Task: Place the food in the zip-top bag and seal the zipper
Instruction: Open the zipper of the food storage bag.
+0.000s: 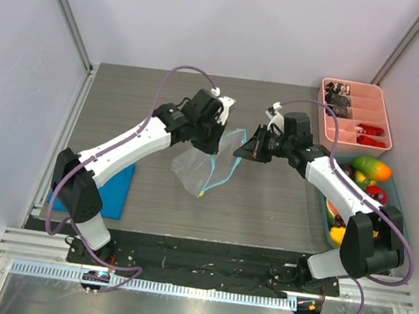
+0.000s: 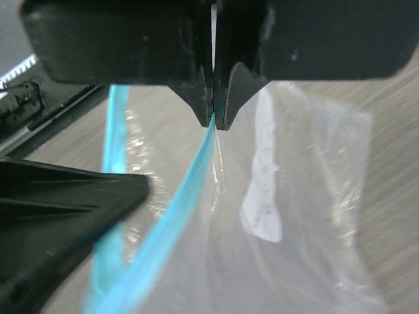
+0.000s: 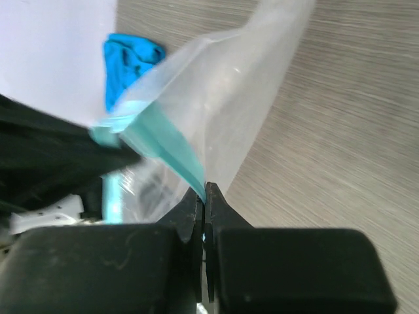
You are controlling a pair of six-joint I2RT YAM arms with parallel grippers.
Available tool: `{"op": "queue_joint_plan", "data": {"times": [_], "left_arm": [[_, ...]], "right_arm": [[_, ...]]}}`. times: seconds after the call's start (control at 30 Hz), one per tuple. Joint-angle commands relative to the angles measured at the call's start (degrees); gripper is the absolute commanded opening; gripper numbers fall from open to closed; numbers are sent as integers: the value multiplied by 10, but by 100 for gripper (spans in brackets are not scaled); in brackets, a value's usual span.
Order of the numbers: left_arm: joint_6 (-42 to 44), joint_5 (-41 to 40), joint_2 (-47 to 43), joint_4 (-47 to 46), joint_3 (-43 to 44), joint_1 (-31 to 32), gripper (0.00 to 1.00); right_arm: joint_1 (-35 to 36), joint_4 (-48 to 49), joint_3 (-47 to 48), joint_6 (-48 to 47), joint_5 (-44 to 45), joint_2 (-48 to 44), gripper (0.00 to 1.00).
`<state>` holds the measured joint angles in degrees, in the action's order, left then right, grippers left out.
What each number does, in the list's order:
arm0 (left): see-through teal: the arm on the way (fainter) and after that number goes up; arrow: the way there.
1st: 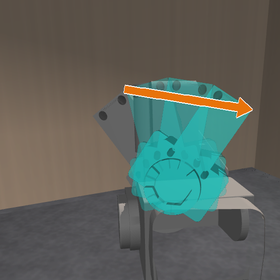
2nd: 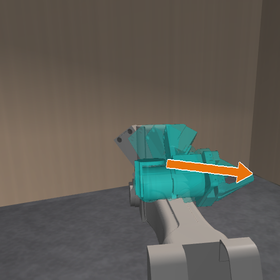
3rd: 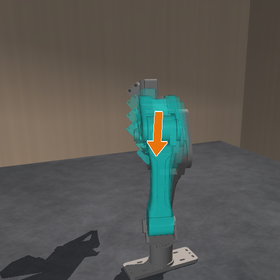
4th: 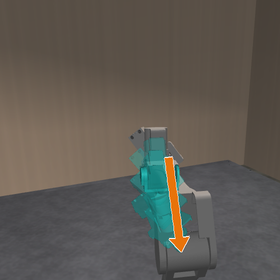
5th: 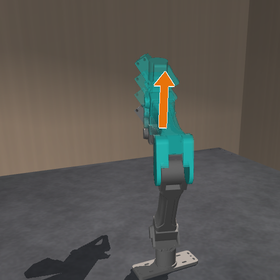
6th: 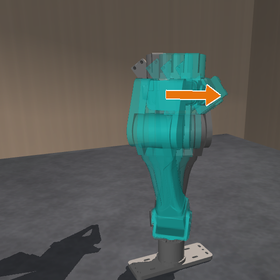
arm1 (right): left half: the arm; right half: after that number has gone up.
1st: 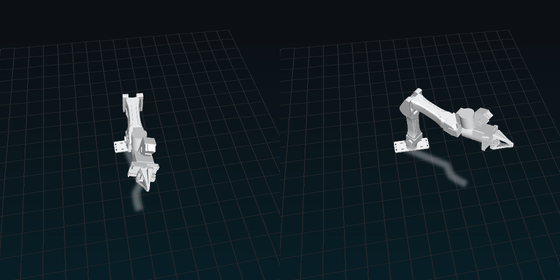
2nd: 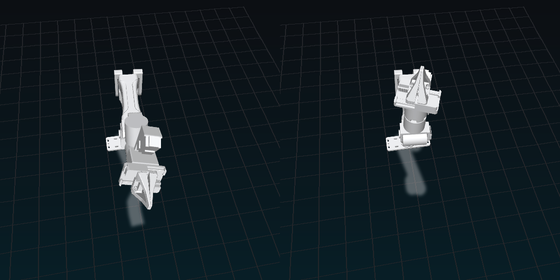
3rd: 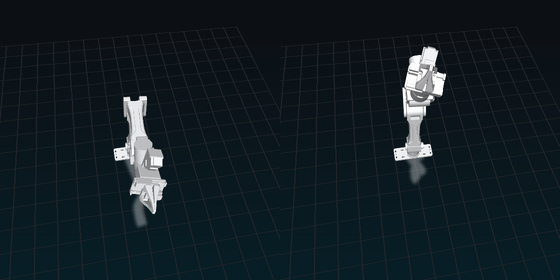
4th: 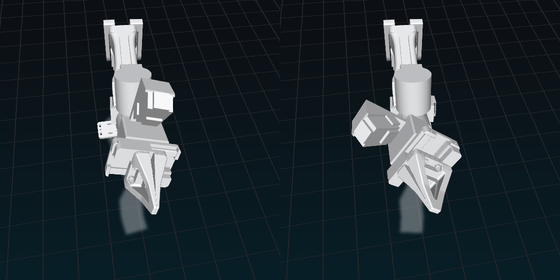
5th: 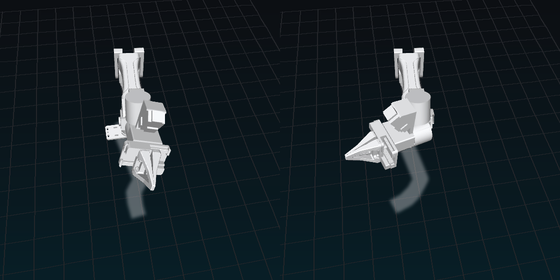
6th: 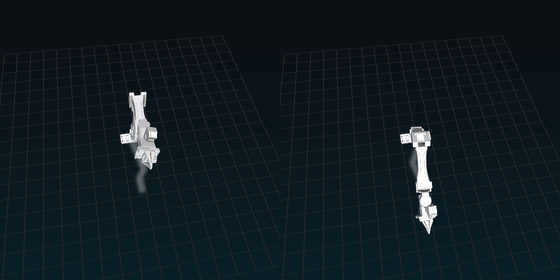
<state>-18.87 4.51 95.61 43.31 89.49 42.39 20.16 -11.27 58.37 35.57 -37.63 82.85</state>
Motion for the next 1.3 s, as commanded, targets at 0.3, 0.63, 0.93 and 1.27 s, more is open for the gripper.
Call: {"op": "queue_joint_plan", "data": {"times": [0.3,0.63,0.93,1.27], "left_arm": [[101,-112,-85,132,79,-63,0],[125,-17,-97,181,67,-96,0],[19,188,-77,134,16,-102,0],[-130,127,-6,86,37,-102,0]], "right_arm": [[3,-346,140,-463,102,11,1],[38,-450,199,-662,160,27,3],[43,-348,228,-520,144,35,50],[21,-370,300,-454,152,26,94]]}}
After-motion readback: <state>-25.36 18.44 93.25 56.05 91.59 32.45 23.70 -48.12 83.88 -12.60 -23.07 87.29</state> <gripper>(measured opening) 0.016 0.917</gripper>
